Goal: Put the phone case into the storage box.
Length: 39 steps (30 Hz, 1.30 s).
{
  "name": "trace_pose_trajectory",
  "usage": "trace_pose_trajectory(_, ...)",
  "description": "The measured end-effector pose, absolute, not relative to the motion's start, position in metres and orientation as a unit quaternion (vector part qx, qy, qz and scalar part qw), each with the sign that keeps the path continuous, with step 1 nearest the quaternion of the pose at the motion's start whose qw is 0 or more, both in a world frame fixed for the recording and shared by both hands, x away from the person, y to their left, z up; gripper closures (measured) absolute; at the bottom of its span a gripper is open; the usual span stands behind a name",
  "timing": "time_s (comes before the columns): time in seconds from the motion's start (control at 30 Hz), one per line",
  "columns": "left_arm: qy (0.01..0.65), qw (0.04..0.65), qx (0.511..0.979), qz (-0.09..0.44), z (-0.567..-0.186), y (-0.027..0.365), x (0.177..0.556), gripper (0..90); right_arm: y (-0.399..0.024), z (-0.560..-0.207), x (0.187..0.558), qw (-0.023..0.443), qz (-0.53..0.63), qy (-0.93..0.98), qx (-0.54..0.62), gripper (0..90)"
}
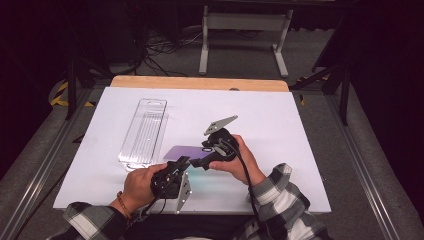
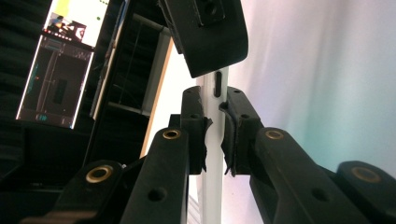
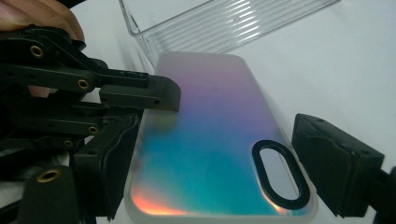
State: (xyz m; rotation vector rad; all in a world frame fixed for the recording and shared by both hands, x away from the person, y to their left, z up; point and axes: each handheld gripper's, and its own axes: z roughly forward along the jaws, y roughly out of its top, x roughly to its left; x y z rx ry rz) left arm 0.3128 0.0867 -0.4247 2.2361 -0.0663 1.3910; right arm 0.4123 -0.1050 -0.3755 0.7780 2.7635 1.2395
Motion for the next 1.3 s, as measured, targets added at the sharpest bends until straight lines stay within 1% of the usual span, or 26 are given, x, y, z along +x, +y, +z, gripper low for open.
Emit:
trace_pose_trajectory(0.03,-0.015,0.258,0.822,0.507,-0.424,0.088,0.313,80.9,-0.106,-0.375,0.413,0.004,0.401,0.881,0.252,17.1)
trace_pose_trajectory(0.1,-0.017,0.265,0.821,0.505,-0.422,0.09,0.313,81.1,-0.106,-0.374,0.412,0.001,0.407,0.876,0.258,17.1)
trace_pose_trajectory(0.27,-0.004,0.286,0.821,0.495,-0.417,0.094,0.313,81.3,-0.107,-0.37,0.409,0.003,0.421,0.869,0.26,16.9)
trace_pose_trajectory(0.37,0.009,0.304,0.822,0.482,-0.414,0.097,0.313,81.4,-0.108,-0.366,0.407,0.006,0.432,0.864,0.259,16.8)
trace_pose_trajectory(0.5,0.018,0.315,0.818,0.481,-0.41,0.102,0.316,81.5,-0.111,-0.362,0.404,0.018,0.438,0.861,0.257,15.7)
trace_pose_trajectory(0.57,0.029,0.334,0.817,0.469,-0.409,0.104,0.317,81.5,-0.113,-0.36,0.404,0.017,0.445,0.857,0.258,15.5)
trace_pose_trajectory(0.73,0.041,0.348,0.817,0.459,-0.405,0.11,0.319,81.6,-0.117,-0.356,0.402,0.024,0.461,0.853,0.245,15.5)
trace_pose_trajectory(1.07,0.075,0.393,0.815,0.418,-0.397,0.123,0.325,81.6,-0.124,-0.35,0.388,0.078,0.483,0.848,0.201,17.0)
trace_pose_trajectory(1.3,0.094,0.421,0.811,0.395,-0.392,0.132,0.329,81.6,-0.128,-0.35,0.383,0.114,0.488,0.844,0.192,17.0)
